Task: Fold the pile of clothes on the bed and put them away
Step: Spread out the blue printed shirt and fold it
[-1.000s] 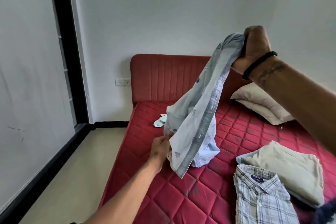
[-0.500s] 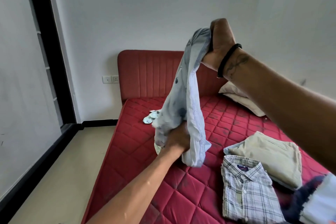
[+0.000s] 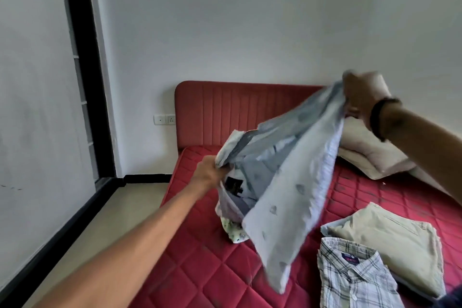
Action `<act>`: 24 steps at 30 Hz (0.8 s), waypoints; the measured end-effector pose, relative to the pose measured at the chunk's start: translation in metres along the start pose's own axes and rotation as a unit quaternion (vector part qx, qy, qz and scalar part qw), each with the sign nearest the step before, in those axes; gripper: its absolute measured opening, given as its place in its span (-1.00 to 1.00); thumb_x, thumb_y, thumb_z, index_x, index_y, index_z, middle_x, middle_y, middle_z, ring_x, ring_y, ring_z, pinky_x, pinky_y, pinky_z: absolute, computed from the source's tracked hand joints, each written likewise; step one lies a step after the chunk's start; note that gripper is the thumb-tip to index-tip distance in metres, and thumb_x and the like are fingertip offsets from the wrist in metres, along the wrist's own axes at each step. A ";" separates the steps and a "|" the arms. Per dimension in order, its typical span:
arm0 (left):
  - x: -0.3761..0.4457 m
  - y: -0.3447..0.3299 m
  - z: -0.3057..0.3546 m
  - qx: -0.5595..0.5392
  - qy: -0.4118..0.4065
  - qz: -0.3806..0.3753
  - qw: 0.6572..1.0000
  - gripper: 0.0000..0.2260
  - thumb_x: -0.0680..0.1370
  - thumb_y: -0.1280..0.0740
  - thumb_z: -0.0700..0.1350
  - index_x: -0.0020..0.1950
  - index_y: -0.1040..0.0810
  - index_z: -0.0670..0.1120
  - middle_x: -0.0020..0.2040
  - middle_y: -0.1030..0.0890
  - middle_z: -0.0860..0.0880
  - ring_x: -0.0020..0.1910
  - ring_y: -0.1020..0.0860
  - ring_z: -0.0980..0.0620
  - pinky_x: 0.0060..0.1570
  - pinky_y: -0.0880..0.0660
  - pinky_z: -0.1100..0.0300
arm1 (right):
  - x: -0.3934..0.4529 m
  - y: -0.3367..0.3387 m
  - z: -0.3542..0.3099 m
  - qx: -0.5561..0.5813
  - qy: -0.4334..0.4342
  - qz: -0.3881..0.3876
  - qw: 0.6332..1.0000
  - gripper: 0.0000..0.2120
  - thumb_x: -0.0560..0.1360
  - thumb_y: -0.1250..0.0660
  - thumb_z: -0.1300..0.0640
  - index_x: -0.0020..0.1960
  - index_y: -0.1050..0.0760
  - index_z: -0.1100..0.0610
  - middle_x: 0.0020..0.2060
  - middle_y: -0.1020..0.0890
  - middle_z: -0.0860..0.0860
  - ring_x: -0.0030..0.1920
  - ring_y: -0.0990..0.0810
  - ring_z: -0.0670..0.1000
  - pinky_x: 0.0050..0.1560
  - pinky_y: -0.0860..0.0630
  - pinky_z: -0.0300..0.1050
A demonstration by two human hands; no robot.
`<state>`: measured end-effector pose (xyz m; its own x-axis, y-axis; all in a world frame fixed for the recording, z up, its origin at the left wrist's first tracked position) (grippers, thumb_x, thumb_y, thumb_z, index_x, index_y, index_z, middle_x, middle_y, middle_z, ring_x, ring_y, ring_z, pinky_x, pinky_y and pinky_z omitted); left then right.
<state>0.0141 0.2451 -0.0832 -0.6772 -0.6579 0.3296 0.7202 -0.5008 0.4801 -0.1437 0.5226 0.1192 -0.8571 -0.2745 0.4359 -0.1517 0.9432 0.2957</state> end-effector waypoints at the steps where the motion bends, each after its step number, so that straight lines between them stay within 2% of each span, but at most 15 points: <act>1: 0.009 0.013 0.003 -0.002 -0.004 -0.012 1.000 -0.61 0.39 -0.43 0.22 -0.11 -0.72 -0.10 -0.22 -0.69 0.01 -0.14 -0.67 0.01 -0.18 -0.48 0.11 | 0.003 0.001 0.016 -0.175 0.025 0.005 0.984 -0.58 0.29 -0.27 -0.23 -0.13 -0.55 0.11 -0.18 -0.60 0.13 -0.03 -0.59 0.16 0.05 -0.54 0.04; 2: 0.019 0.027 0.012 0.000 -0.014 -0.019 1.000 -0.59 0.42 -0.45 0.24 -0.18 -0.69 -0.13 -0.30 -0.62 0.06 -0.24 -0.61 0.05 -0.20 -0.46 0.08 | 0.003 -0.006 0.027 -0.287 0.058 -0.010 0.956 -0.43 0.25 -0.31 -0.31 0.07 -0.60 0.05 0.01 -0.65 0.15 0.10 -0.61 0.20 0.17 -0.56 0.09; 3: 0.026 0.036 0.026 0.008 -0.032 -0.031 0.999 -0.57 0.46 -0.48 0.21 -0.19 -0.67 -0.18 -0.33 -0.56 0.07 -0.30 -0.55 0.07 -0.23 -0.45 0.08 | -0.005 -0.018 0.036 -0.332 0.110 -0.054 0.935 -0.22 0.19 -0.34 -0.42 0.29 -0.54 -0.02 0.20 -0.63 0.14 0.24 -0.59 0.23 0.28 -0.54 0.14; 4: 0.033 0.045 0.046 0.033 -0.061 -0.046 0.997 -0.60 0.49 -0.51 0.17 -0.19 -0.67 -0.19 -0.35 -0.55 0.06 -0.33 -0.52 0.10 -0.25 -0.44 0.10 | -0.018 -0.034 0.034 -0.328 0.168 -0.115 0.923 -0.05 0.14 -0.37 -0.50 0.44 -0.41 -0.08 0.34 -0.55 0.12 0.35 -0.53 0.22 0.37 -0.49 0.18; 5: 0.035 0.051 0.068 0.069 -0.092 -0.068 0.991 -0.65 0.50 -0.53 0.13 -0.21 -0.68 -0.16 -0.36 -0.56 0.06 -0.35 -0.51 0.11 -0.28 -0.44 0.14 | -0.031 -0.052 0.029 -0.303 0.229 -0.170 0.909 0.03 0.15 -0.41 -0.53 0.53 -0.28 -0.15 0.44 -0.47 0.07 0.43 -0.45 0.18 0.44 -0.42 0.18; 7: 0.038 0.067 0.114 0.158 -0.154 -0.115 0.969 -0.76 0.50 -0.55 0.06 -0.21 -0.68 -0.08 -0.34 -0.62 0.03 -0.38 -0.54 0.11 -0.33 -0.44 0.20 | -0.047 -0.086 0.009 -0.284 0.334 -0.227 0.870 0.00 0.28 -0.54 -0.35 0.59 -0.15 -0.21 0.52 -0.37 -0.02 0.49 -0.35 0.11 0.49 -0.34 0.13; 8: 0.038 0.071 0.133 0.196 -0.177 -0.126 0.956 -0.78 0.50 -0.55 0.05 -0.19 -0.68 -0.07 -0.32 -0.64 0.03 -0.38 -0.56 0.10 -0.36 -0.45 0.24 | -0.052 -0.096 -0.004 -0.281 0.362 -0.234 0.857 -0.09 0.35 -0.57 -0.19 0.59 -0.20 -0.17 0.49 -0.42 -0.02 0.46 -0.40 0.11 0.45 -0.37 0.08; 9: 0.038 0.086 0.153 0.244 -0.196 -0.118 0.943 -0.78 0.49 -0.55 0.07 -0.17 -0.68 -0.06 -0.32 -0.64 0.05 -0.37 -0.57 0.10 -0.39 -0.42 0.31 | -0.050 -0.104 -0.018 -0.258 0.376 -0.223 0.862 -0.26 0.41 -0.56 -0.07 0.52 -0.35 -0.10 0.39 -0.54 0.02 0.36 -0.51 0.12 0.36 -0.45 0.04; 11: 0.038 0.108 0.169 0.271 -0.229 -0.067 0.932 -0.79 0.47 -0.57 0.11 -0.19 -0.67 0.02 -0.33 -0.61 0.13 -0.30 -0.59 0.11 -0.40 -0.37 0.37 | -0.040 -0.106 -0.037 -0.226 0.350 -0.200 0.887 -0.70 0.48 -0.52 0.02 0.19 -0.63 0.05 0.01 -0.72 0.07 0.04 -0.68 0.11 0.04 -0.60 0.05; 12: 0.038 0.120 0.170 0.276 -0.239 -0.033 0.930 -0.78 0.44 -0.58 0.14 -0.24 -0.63 0.07 -0.34 -0.59 0.17 -0.27 -0.60 0.10 -0.36 -0.38 0.32 | -0.034 -0.103 -0.044 -0.201 0.331 -0.198 0.901 -0.83 0.50 -0.50 0.03 0.03 -0.67 0.09 -0.15 -0.72 0.07 -0.12 -0.68 0.07 -0.10 -0.62 0.06; 14: 0.031 0.141 0.156 0.283 -0.214 0.035 0.934 -0.72 0.38 -0.59 0.22 -0.27 -0.56 0.12 -0.33 -0.55 0.19 -0.26 -0.56 0.09 -0.29 -0.37 0.19 | -0.029 -0.094 -0.063 -0.146 0.315 -0.180 0.920 -0.82 0.52 -0.50 0.02 -0.14 -0.66 0.13 -0.31 -0.67 0.04 -0.31 -0.58 -0.03 -0.25 -0.58 0.00; 16: 0.014 0.146 0.126 0.257 -0.162 0.075 0.950 -0.64 0.33 -0.60 0.29 -0.16 -0.59 0.08 -0.27 -0.58 0.18 -0.25 -0.54 0.15 -0.29 -0.39 0.20 | -0.030 -0.085 -0.081 -0.130 0.329 -0.165 0.921 -0.84 0.51 -0.51 -0.01 -0.13 -0.68 0.07 -0.29 -0.69 0.00 -0.31 -0.58 -0.07 -0.25 -0.55 -0.10; 18: -0.009 0.142 0.081 0.185 -0.126 0.087 0.971 -0.60 0.31 -0.61 0.30 -0.13 -0.62 0.04 -0.24 -0.63 0.13 -0.27 -0.56 0.20 -0.31 -0.42 0.26 | -0.033 -0.079 -0.095 -0.128 0.334 -0.170 0.918 -0.88 0.51 -0.52 -0.02 -0.10 -0.70 0.03 -0.23 -0.71 -0.02 -0.24 -0.65 -0.06 -0.18 -0.58 -0.13; 22: -0.055 0.114 0.005 0.127 -0.111 0.061 0.984 -0.86 0.44 -0.59 0.06 -0.17 -0.66 0.09 -0.28 -0.67 0.14 -0.28 -0.63 0.22 -0.25 -0.56 0.16 | -0.025 -0.070 -0.094 -0.165 0.321 -0.147 0.921 -0.80 0.44 -0.56 -0.11 -0.11 -0.65 -0.01 -0.12 -0.69 -0.07 -0.07 -0.67 0.03 -0.01 -0.62 0.02; 24: -0.064 0.109 -0.008 0.117 -0.126 0.071 0.983 -0.94 0.51 -0.54 -0.06 -0.12 -0.71 0.09 -0.29 -0.67 0.22 -0.27 -0.65 0.27 -0.24 -0.56 0.25 | -0.021 -0.062 -0.091 -0.196 0.310 -0.139 0.920 -0.74 0.41 -0.58 -0.15 -0.12 -0.61 -0.02 -0.07 -0.65 -0.06 -0.04 -0.61 0.03 -0.01 -0.54 -0.02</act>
<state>0.1370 0.2278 -0.0588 -0.6092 -0.5367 0.5838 0.7759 -0.2515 0.5785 -0.0716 0.4533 0.1686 -0.3473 -0.6640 0.6622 -0.0297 0.7136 0.7000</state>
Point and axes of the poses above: each hand's wrist, its own x-axis towards the middle knuckle, its own y-axis out of the back of the hand, z = x × y, the point moved 1 cm from there along x, towards the middle knuckle
